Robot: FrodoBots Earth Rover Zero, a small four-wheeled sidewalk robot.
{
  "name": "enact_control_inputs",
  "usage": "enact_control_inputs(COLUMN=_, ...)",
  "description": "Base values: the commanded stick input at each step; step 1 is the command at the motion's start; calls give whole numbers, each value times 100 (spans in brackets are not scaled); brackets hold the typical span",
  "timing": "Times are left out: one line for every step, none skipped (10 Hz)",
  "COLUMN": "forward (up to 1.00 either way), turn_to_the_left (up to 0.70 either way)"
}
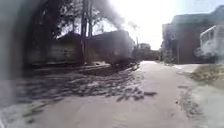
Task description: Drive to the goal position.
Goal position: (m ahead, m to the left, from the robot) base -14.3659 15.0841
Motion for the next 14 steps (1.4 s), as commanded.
enact_control_inputs(forward=0, turn_to_the_left=-6)
enact_control_inputs(forward=0, turn_to_the_left=-6)
enact_control_inputs(forward=0, turn_to_the_left=-6)
enact_control_inputs(forward=0, turn_to_the_left=-6)
enact_control_inputs(forward=0, turn_to_the_left=-6)
enact_control_inputs(forward=0, turn_to_the_left=-6)
enact_control_inputs(forward=0, turn_to_the_left=-6)
enact_control_inputs(forward=0, turn_to_the_left=-6)
enact_control_inputs(forward=0, turn_to_the_left=-6)
enact_control_inputs(forward=0, turn_to_the_left=-6)
enact_control_inputs(forward=0, turn_to_the_left=-6)
enact_control_inputs(forward=0, turn_to_the_left=-6)
enact_control_inputs(forward=0, turn_to_the_left=-6)
enact_control_inputs(forward=0, turn_to_the_left=-6)
